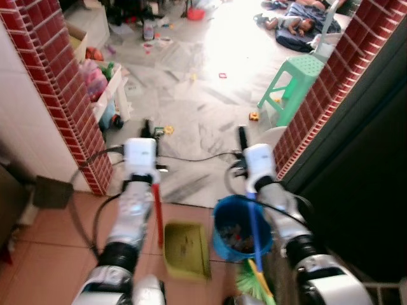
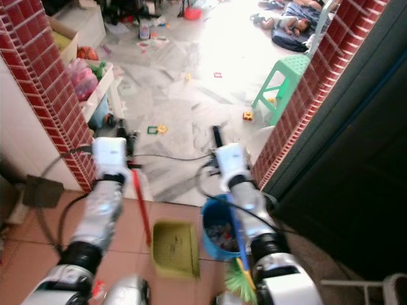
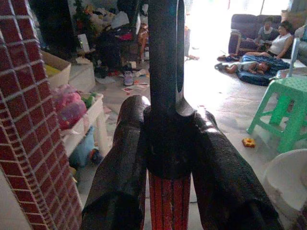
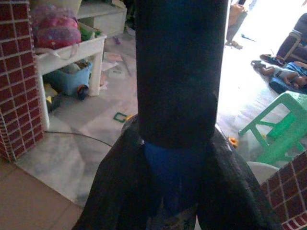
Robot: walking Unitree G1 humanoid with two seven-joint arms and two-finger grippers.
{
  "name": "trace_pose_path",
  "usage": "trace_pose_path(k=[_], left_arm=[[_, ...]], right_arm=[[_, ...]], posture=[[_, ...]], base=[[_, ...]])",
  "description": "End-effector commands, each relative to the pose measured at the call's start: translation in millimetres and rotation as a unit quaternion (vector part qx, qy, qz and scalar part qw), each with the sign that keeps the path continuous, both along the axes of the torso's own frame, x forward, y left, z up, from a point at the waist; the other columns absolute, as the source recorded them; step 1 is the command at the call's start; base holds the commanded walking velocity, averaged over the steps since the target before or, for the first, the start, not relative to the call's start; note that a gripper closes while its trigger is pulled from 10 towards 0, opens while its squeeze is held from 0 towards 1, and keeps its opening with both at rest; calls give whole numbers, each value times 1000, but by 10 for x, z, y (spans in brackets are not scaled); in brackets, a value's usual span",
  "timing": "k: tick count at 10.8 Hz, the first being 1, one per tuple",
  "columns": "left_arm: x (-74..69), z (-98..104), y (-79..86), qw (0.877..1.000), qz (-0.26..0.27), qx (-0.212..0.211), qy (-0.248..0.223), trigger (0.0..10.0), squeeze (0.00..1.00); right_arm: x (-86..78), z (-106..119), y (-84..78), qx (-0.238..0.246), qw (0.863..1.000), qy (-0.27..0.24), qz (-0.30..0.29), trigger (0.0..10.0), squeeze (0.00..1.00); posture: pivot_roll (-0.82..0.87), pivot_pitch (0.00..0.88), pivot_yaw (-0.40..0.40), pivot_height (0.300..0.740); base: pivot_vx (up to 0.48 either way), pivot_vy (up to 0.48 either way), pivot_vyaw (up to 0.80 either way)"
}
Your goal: Sweep floor
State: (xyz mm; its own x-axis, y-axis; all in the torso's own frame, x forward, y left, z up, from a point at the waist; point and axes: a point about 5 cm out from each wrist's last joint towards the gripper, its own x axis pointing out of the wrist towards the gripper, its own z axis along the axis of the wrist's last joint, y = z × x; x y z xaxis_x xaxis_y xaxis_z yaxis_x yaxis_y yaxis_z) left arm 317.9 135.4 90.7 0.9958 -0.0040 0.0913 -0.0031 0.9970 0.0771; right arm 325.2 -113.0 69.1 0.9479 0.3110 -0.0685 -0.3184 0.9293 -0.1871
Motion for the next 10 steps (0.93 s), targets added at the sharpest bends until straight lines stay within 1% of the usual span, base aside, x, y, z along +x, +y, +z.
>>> trace_pose_path(k=[1,3,5,8,9,10], left_arm=[[31,131,-123,999,-23,4,-29,10000,0],[30,144,-179,999,-47,1,-20,10000,0],[30,200,-170,998,-52,0,-31,10000,0],[5,248,-161,997,-65,19,-47,10000,0],[-6,234,-104,998,-42,21,-36,10000,0],[-5,267,-55,998,-32,26,-54,10000,0]], right_arm=[[-3,-8,-115,3,1000,1,-15,10000,0],[28,7,-98,10,1000,-3,-26,10000,0],[24,15,-79,10,1000,-8,-24,10000,0],[14,-9,-103,11,999,-8,-36,10000,0],[19,0,-98,11,999,-13,-41,10000,0],[25,22,-93,12,999,-21,-43,10000,0]], posture=[[80,0,-88,740],[81,0,-74,740],[78,0,-63,740],[68,0,-41,740],[70,0,-39,740],[74,0,-41,740]], base=[[0,480,0],[0,480,0],[0,480,0],[0,0,0],[0,0,0],[0,0,0]])
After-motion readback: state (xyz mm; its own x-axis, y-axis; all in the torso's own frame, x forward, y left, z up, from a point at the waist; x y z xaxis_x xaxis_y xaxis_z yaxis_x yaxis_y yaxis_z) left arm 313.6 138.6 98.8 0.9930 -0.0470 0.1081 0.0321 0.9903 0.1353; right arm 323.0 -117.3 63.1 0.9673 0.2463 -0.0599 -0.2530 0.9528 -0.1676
